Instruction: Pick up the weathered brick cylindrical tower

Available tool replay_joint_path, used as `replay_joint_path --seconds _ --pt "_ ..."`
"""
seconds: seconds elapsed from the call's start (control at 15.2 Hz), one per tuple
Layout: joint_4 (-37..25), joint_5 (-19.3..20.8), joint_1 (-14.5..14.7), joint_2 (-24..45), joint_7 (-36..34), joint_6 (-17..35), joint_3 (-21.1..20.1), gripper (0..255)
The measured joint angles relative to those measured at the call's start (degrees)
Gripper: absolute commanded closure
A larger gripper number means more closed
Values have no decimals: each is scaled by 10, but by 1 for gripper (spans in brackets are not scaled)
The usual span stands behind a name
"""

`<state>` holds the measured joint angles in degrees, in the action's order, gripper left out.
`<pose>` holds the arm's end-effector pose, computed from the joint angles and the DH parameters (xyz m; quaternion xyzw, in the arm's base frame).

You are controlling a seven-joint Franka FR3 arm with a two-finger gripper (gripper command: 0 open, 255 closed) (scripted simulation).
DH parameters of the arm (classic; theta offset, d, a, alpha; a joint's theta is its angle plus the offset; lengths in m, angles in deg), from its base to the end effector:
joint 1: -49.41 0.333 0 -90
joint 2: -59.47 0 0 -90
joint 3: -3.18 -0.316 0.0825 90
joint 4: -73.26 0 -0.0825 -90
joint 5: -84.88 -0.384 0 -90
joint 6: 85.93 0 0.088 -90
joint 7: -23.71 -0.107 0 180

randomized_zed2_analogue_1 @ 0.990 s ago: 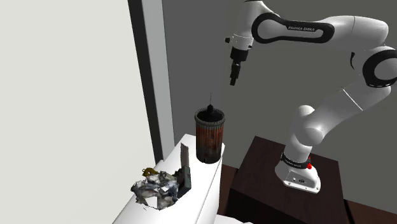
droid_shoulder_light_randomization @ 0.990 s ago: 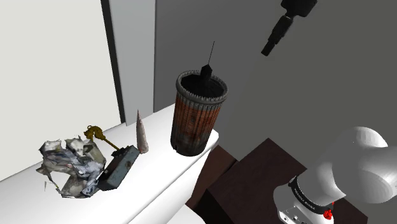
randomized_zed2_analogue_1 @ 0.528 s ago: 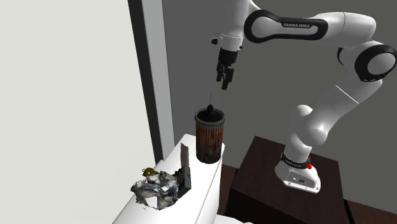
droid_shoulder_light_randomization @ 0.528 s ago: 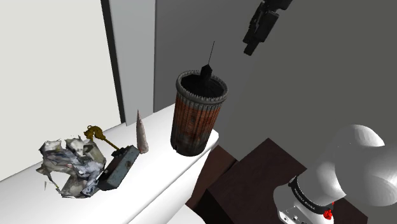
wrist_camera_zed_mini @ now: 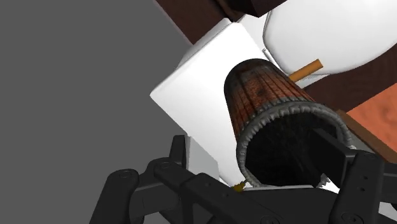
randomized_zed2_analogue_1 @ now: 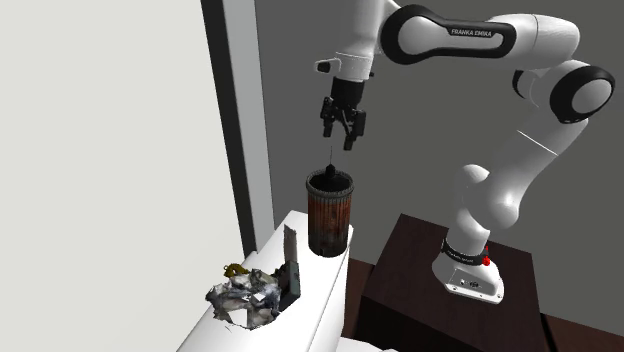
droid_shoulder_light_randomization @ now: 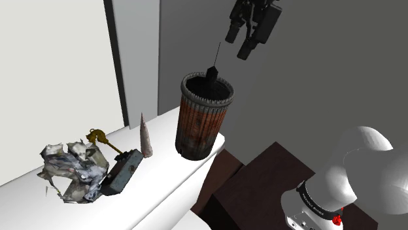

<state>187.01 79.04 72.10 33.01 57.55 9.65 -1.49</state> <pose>0.3609 0.2073 0.6594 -0.8602 -0.5038 -0.0734 0.0284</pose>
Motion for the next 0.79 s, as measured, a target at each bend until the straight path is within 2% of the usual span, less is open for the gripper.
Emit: replay_joint_path --seconds 0.33,0.79 --pt "-30 -20 43 23 59 -9 -23 0" --pt "21 -27 52 14 73 33 -29 0"
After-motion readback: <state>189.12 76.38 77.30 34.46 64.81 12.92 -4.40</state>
